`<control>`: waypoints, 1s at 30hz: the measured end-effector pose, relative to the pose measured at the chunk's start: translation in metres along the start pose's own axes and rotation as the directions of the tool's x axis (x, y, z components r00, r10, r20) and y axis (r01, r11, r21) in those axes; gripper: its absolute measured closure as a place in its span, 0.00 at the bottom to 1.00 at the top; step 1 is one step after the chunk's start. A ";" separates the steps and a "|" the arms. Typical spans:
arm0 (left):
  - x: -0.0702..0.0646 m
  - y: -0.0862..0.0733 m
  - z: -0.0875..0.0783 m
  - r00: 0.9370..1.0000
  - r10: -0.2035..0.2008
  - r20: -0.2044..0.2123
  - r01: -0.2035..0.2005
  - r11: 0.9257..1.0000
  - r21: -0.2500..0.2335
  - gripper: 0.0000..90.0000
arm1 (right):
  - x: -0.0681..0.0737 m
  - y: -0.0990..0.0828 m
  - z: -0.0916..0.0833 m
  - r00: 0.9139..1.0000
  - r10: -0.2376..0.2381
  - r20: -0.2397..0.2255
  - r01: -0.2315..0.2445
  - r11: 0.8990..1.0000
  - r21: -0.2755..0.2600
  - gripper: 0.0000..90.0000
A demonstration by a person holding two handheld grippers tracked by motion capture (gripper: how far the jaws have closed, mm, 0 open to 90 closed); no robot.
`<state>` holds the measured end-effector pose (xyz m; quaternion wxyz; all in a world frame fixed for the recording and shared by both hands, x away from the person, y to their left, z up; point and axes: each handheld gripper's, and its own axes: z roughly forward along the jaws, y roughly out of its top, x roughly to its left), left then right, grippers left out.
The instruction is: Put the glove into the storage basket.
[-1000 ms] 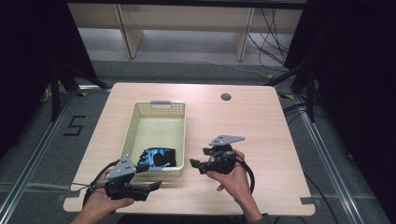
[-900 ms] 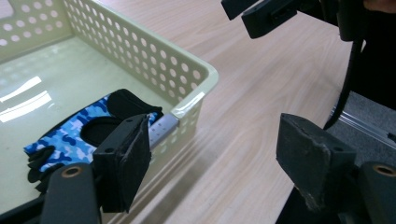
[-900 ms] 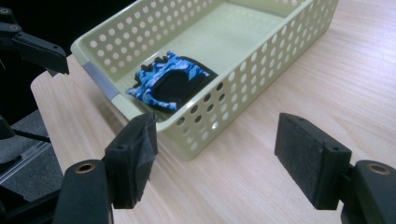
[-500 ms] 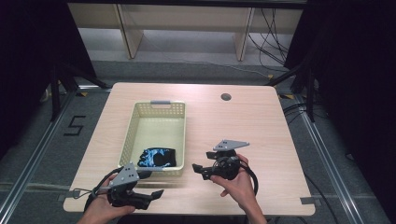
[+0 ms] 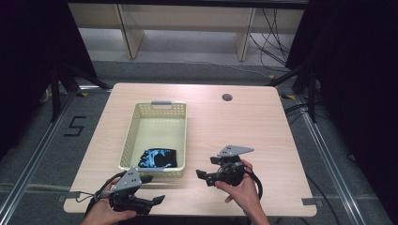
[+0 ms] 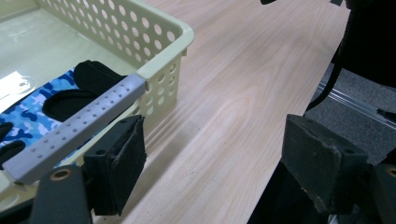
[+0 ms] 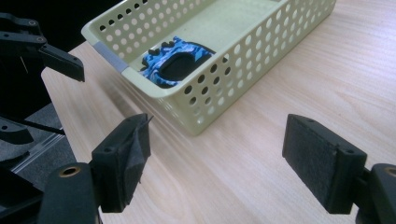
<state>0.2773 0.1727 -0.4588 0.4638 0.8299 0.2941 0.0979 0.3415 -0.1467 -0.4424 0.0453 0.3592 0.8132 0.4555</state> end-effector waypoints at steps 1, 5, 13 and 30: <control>0.000 0.000 0.000 1.000 0.010 0.000 -0.010 1.000 0.012 0.24 | 0.000 -0.001 -0.001 1.000 0.017 0.001 -0.017 1.000 0.008 0.27; -0.003 -0.003 0.002 1.000 0.011 0.017 -0.011 1.000 0.019 0.23 | 0.000 -0.005 -0.002 1.000 0.025 -0.004 -0.025 1.000 0.006 0.27; -0.007 -0.008 0.007 1.000 0.007 0.018 -0.008 1.000 0.030 0.23 | -0.001 -0.013 -0.006 1.000 0.027 0.006 -0.027 0.999 0.018 0.27; -0.009 -0.019 0.013 1.000 -0.016 0.024 0.014 0.998 0.068 0.23 | 0.000 -0.031 -0.011 0.999 0.042 -0.018 -0.041 0.999 0.027 0.25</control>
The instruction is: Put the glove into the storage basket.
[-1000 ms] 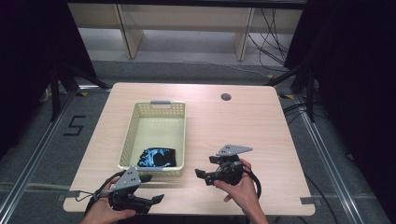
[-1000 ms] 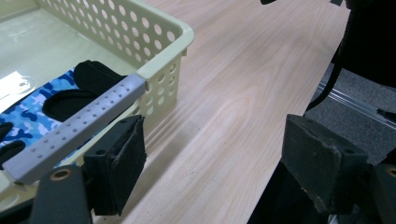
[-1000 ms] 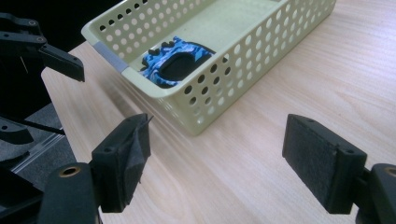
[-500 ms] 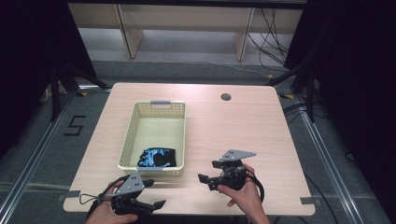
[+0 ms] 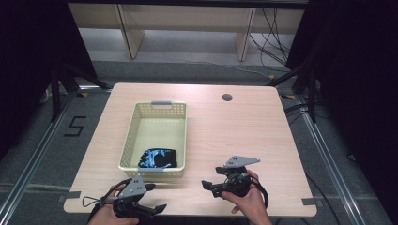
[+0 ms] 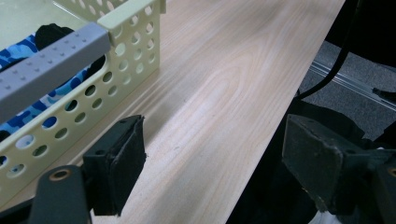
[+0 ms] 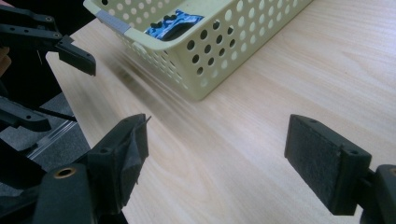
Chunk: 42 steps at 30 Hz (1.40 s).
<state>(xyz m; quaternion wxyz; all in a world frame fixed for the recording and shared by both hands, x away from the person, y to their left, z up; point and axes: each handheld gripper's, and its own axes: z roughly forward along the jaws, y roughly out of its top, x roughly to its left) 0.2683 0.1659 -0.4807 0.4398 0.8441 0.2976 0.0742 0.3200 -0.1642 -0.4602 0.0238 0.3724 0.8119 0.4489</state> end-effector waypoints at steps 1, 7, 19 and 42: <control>0.000 -0.001 0.000 1.000 -0.003 0.004 0.003 1.000 0.008 0.23 | 0.001 -0.001 0.000 1.000 0.006 0.001 -0.006 1.000 0.002 0.25; -0.001 -0.004 0.002 1.000 -0.002 0.007 0.002 1.000 0.012 0.23 | 0.003 -0.009 -0.003 0.999 0.037 0.005 -0.037 0.999 0.018 0.25; -0.002 -0.010 0.006 1.000 0.026 0.016 -0.027 0.997 0.070 0.23 | 0.002 -0.024 -0.010 1.000 0.017 0.024 -0.018 1.000 0.024 0.22; -0.006 -0.018 0.013 0.998 0.059 0.038 -0.063 0.992 0.109 0.22 | 0.005 -0.055 -0.018 0.999 0.030 0.035 -0.032 0.997 0.063 0.19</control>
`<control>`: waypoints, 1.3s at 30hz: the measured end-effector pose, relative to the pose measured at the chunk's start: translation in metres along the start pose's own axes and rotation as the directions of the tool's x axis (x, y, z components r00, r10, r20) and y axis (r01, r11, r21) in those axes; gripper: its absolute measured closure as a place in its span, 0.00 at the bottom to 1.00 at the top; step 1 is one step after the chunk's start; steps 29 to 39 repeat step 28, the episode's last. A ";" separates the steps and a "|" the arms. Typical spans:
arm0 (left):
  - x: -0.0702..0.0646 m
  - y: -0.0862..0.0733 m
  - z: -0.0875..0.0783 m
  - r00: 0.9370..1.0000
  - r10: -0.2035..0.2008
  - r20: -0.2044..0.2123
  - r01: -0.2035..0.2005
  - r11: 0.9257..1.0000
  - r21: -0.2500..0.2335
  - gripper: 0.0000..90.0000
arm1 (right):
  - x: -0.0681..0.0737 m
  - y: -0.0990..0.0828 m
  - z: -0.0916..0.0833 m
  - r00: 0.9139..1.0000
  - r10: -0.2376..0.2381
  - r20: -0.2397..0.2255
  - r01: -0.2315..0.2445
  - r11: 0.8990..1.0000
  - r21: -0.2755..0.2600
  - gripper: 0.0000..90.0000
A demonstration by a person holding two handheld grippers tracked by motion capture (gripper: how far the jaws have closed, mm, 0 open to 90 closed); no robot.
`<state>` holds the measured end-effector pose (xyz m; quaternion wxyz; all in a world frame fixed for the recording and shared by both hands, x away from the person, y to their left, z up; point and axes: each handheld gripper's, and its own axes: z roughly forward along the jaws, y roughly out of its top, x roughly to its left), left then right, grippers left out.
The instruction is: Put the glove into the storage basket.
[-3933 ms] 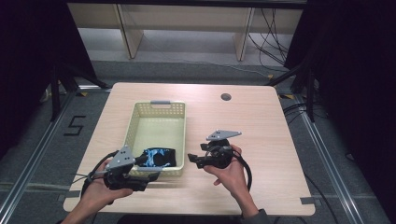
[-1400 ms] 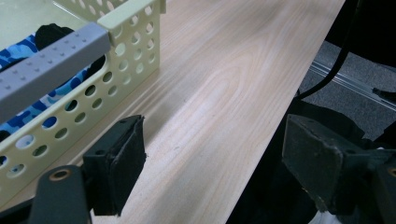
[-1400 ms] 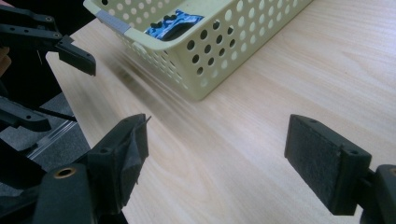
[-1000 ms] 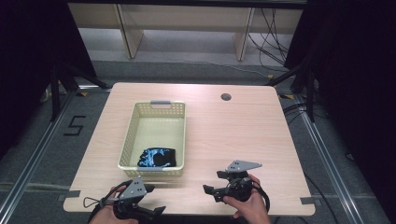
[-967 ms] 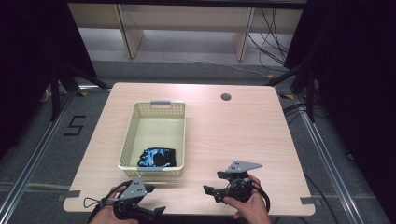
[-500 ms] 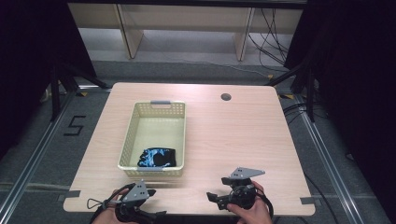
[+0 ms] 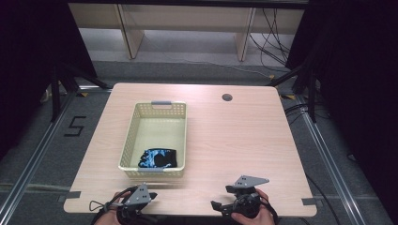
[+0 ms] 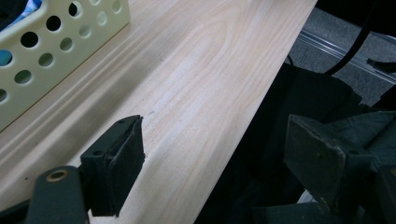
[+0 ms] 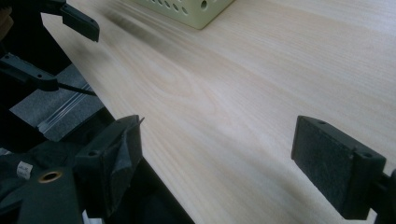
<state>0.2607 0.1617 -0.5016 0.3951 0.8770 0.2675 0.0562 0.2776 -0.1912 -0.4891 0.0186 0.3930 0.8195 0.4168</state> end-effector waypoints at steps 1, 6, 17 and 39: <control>-0.001 0.000 0.000 1.000 -0.008 -0.002 0.008 1.000 0.002 0.22 | 0.000 -0.001 0.000 1.000 0.011 -0.013 -0.011 1.000 0.003 0.19; -0.002 -0.002 0.001 1.000 -0.022 -0.001 0.022 1.000 0.001 0.22 | 0.000 -0.007 -0.004 1.000 0.019 0.010 -0.019 1.000 0.013 0.19; -0.001 -0.002 0.001 1.000 -0.016 0.000 0.016 1.000 0.006 0.22 | -0.001 -0.013 -0.004 1.000 0.002 0.009 -0.002 1.000 0.007 0.19; -0.001 -0.002 0.002 1.000 -0.017 -0.002 0.017 1.000 0.008 0.22 | -0.001 -0.013 -0.004 1.000 -0.008 0.029 0.007 1.000 0.031 0.19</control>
